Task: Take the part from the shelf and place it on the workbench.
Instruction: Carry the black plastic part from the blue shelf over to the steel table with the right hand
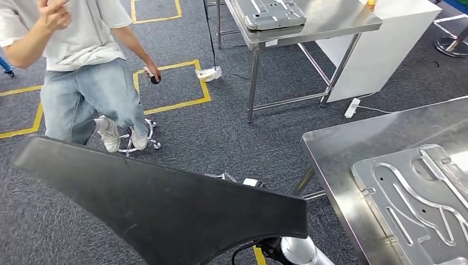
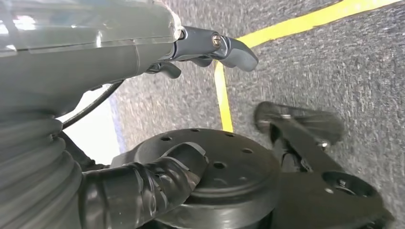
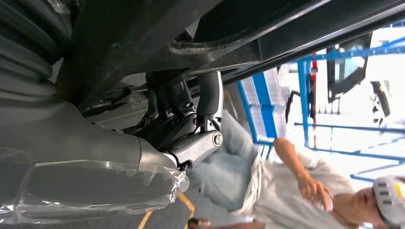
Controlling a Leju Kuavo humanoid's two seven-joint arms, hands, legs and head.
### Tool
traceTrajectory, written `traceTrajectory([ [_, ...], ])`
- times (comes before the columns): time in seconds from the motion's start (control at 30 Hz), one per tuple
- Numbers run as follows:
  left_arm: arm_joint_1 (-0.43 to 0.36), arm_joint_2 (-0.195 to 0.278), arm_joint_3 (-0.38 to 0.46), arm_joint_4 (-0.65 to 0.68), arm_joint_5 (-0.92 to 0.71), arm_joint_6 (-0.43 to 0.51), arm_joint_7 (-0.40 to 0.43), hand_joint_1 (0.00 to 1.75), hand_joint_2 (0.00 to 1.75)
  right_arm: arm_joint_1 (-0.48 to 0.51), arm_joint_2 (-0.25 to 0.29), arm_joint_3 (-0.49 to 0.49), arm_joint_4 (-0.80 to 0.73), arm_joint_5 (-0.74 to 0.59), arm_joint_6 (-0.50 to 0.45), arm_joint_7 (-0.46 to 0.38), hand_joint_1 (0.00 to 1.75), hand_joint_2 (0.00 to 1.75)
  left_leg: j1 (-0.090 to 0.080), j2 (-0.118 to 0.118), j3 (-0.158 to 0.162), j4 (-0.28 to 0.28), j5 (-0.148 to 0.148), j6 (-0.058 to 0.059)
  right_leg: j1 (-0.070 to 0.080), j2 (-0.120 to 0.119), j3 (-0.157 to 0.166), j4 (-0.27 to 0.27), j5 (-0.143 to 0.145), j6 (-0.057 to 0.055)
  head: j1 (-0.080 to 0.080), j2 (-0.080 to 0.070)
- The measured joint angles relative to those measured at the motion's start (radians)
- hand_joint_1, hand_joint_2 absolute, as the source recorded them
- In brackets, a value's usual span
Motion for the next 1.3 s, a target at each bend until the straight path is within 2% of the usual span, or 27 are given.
traceTrajectory([
  [0.07,0.002,-0.001,0.001,0.003,0.0,-0.001,0.0,0.0,1.75,-0.001,0.0,0.0,0.0,0.0,0.001,0.0,1.61,1.75,0.006,-0.044,0.039,-0.096,0.033,0.002,-0.002,0.024,-0.013,0.018,-0.006,0.012,0.0,0.0],
  [0.1,0.002,-0.002,0.002,0.004,0.0,-0.001,0.001,0.0,1.75,-0.002,0.0,0.0,0.0,0.0,0.001,0.0,1.61,1.75,0.006,-0.058,0.043,-0.109,0.031,0.005,-0.002,0.034,-0.02,0.022,-0.006,0.018,0.001,0.0],
  [0.17,0.001,-0.003,0.003,0.004,-0.001,-0.001,0.001,0.0,1.75,-0.001,0.001,0.0,0.0,0.0,0.002,0.0,1.61,1.75,0.004,-0.039,0.042,-0.113,0.035,0.02,-0.004,0.053,-0.03,0.023,-0.001,0.031,0.0,0.0],
  [0.2,0.001,-0.004,0.003,0.004,-0.002,-0.001,0.001,0.0,1.75,-0.001,0.0,0.0,-0.001,0.0,0.001,0.0,1.61,1.75,0.004,-0.027,0.044,-0.117,0.038,0.027,-0.003,0.045,-0.034,0.028,-0.004,0.036,0.001,0.0],
  [0.23,0.002,-0.004,0.003,0.004,-0.002,0.0,0.002,0.0,1.75,-0.001,0.0,0.0,-0.001,0.0,0.001,0.0,1.61,1.75,0.005,-0.013,0.045,-0.122,0.041,0.035,-0.002,0.025,-0.044,0.047,-0.018,0.04,0.002,0.0],
  [0.3,0.005,-0.004,0.004,0.004,-0.003,0.005,0.008,0.0,1.75,-0.002,0.0,0.0,-0.001,0.0,0.001,0.0,1.61,1.75,0.003,0.013,0.047,-0.128,0.044,0.045,-0.001,-0.035,-0.089,0.142,-0.072,0.047,0.005,0.0],
  [0.33,0.007,-0.004,0.004,0.004,-0.003,0.009,0.015,0.0,1.75,-0.003,0.0,0.0,0.0,0.0,0.001,0.0,1.61,1.75,0.001,0.027,0.046,-0.128,0.043,0.048,-0.003,-0.054,-0.12,0.206,-0.101,0.05,0.005,0.0],
  [0.37,0.01,-0.004,0.004,0.004,-0.004,0.013,0.023,0.0,1.75,-0.003,0.0,0.0,0.002,0.0,0.002,0.0,1.61,1.75,-0.001,0.041,0.046,-0.128,0.042,0.049,-0.004,-0.063,-0.145,0.258,-0.119,0.052,0.005,0.0],
  [0.4,0.012,-0.003,0.004,0.003,-0.006,0.016,0.032,0.0,1.75,-0.002,0.0,0.0,0.004,0.0,0.002,0.0,1.61,1.75,-0.001,0.055,0.047,-0.128,0.04,0.049,-0.005,-0.068,-0.157,0.282,-0.122,0.053,0.005,0.0],
  [0.43,0.013,-0.003,0.004,0.003,-0.008,0.017,0.038,0.0,1.75,-0.002,0.0,0.0,0.006,0.0,0.003,0.0,1.61,1.75,-0.002,0.068,0.048,-0.128,0.039,0.049,-0.005,-0.072,-0.15,0.269,-0.106,0.053,0.005,0.0],
  [0.47,0.013,-0.003,0.004,0.003,-0.009,0.017,0.043,0.0,1.75,-0.003,0.0,0.0,0.007,0.0,0.003,0.0,1.61,1.75,-0.002,0.079,0.05,-0.128,0.037,0.048,-0.004,-0.08,-0.123,0.221,-0.077,0.05,0.005,0.0],
  [0.53,0.013,-0.003,0.004,0.002,-0.01,0.017,0.047,0.0,1.75,-0.004,0.001,0.0,0.007,-0.001,0.004,0.0,1.61,1.75,-0.004,0.097,0.056,-0.127,0.032,0.043,0.004,-0.119,-0.05,0.087,-0.023,0.04,0.005,0.0],
  [0.6,0.013,-0.003,0.003,0.001,-0.01,0.015,0.05,0.0,1.75,-0.007,0.002,0.0,0.007,-0.001,0.004,0.0,1.61,1.75,-0.007,0.113,0.061,-0.127,0.027,0.034,0.015,-0.143,-0.015,0.019,-0.008,0.028,0.005,0.0],
  [0.67,0.012,-0.003,0.003,-0.002,-0.009,0.014,0.056,0.0,1.75,-0.009,0.003,0.0,0.007,-0.003,0.005,0.001,1.61,1.75,-0.009,0.132,0.068,-0.129,0.023,0.024,0.017,-0.126,-0.016,0.012,-0.008,0.018,0.005,0.0],
  [0.7,0.012,-0.002,0.003,-0.004,-0.008,0.013,0.058,0.0,1.75,-0.009,0.004,0.0,0.008,-0.003,0.005,0.001,1.61,1.75,-0.008,0.128,0.07,-0.127,0.018,0.019,0.015,-0.115,-0.013,0.007,-0.005,0.013,0.005,0.0],
  [0.73,0.012,-0.001,0.002,-0.006,-0.007,0.013,0.06,0.0,1.75,-0.01,0.005,0.0,0.008,-0.004,0.006,0.001,1.61,1.75,-0.007,0.111,0.067,-0.113,0.007,0.014,0.011,-0.105,-0.009,0.001,-0.002,0.007,0.005,0.0],
  [0.8,0.013,0.002,0.002,-0.009,-0.004,0.013,0.061,0.0,1.75,-0.014,0.01,0.0,0.009,-0.006,0.009,0.002,1.61,1.75,-0.003,0.058,0.028,-0.026,-0.044,0.007,0.003,-0.087,-0.003,-0.008,0.002,-0.003,0.004,0.0],
  [0.87,0.014,0.004,0.002,-0.009,-0.002,0.013,0.062,0.0,1.75,-0.016,0.014,0.0,0.013,-0.008,0.013,0.002,1.61,1.75,-0.003,0.033,-0.036,0.101,-0.098,0.002,0.002,-0.065,-0.002,-0.007,0.002,-0.007,0.004,0.0],
  [0.9,0.014,0.005,0.002,-0.009,-0.002,0.013,0.063,0.0,1.75,-0.016,0.015,0.0,0.016,-0.008,0.015,0.002,1.61,1.75,-0.002,0.03,-0.056,0.137,-0.102,0.0,0.002,-0.052,-0.002,-0.005,0.001,-0.008,0.004,0.0],
  [0.93,0.015,0.006,0.002,-0.009,-0.001,0.014,0.064,0.0,1.75,-0.016,0.015,0.0,0.018,-0.008,0.017,0.002,1.61,1.75,-0.002,0.029,-0.061,0.137,-0.085,-0.002,0.001,-0.038,-0.001,-0.002,0.0,-0.007,0.004,0.0],
  [0.97,0.016,0.007,0.002,-0.009,0.0,0.014,0.065,0.0,1.75,-0.016,0.015,0.0,0.02,-0.009,0.018,0.002,1.61,1.75,0.0,0.025,-0.047,0.099,-0.051,-0.002,0.0,-0.022,-0.001,0.002,-0.002,-0.004,0.003,0.0],
  [1.0,0.017,0.008,0.002,-0.009,0.001,0.014,0.066,0.0,1.75,-0.016,0.015,0.0,0.021,-0.009,0.019,0.002,1.61,1.75,0.003,0.013,-0.021,0.034,-0.01,-0.003,-0.002,-0.008,-0.001,0.009,-0.006,-0.001,0.003,0.0],
  [1.07,0.019,0.01,0.001,-0.008,0.003,0.015,0.066,0.0,1.75,-0.017,0.017,0.0,0.021,-0.011,0.02,0.003,1.61,1.75,0.007,-0.032,0.025,-0.072,0.033,-0.001,-0.003,0.016,-0.009,0.025,-0.014,0.01,0.004,0.0],
  [1.13,0.016,0.01,0.001,-0.008,0.006,0.015,0.065,0.0,1.75,-0.019,0.019,0.001,0.022,-0.013,0.02,0.003,1.61,1.75,0.007,-0.055,0.035,-0.099,0.032,0.006,-0.003,0.035,-0.02,0.032,-0.014,0.022,0.004,0.0],
  [1.2,0.012,0.01,0.001,-0.008,0.01,0.014,0.062,0.0,1.75,-0.019,0.02,0.001,0.022,-0.017,0.02,0.003,1.61,1.75,0.006,-0.035,0.037,-0.105,0.037,0.018,-0.007,0.049,-0.026,0.032,-0.011,0.033,0.004,0.0],
  [1.23,0.011,0.01,0.001,-0.008,0.01,0.014,0.061,0.0,1.75,-0.019,0.02,0.001,0.022,-0.018,0.02,0.003,1.61,1.75,0.007,-0.022,0.04,-0.11,0.04,0.026,-0.006,0.034,-0.032,0.043,-0.018,0.038,0.005,0.0],
  [1.3,0.011,0.01,0.002,-0.007,0.012,0.014,0.06,0.0,1.75,-0.021,0.02,0.001,0.023,-0.02,0.02,0.003,1.61,1.75,0.007,0.005,0.043,-0.118,0.043,0.038,-0.004,-0.021,-0.069,0.118,-0.062,0.046,0.007,0.0],
])
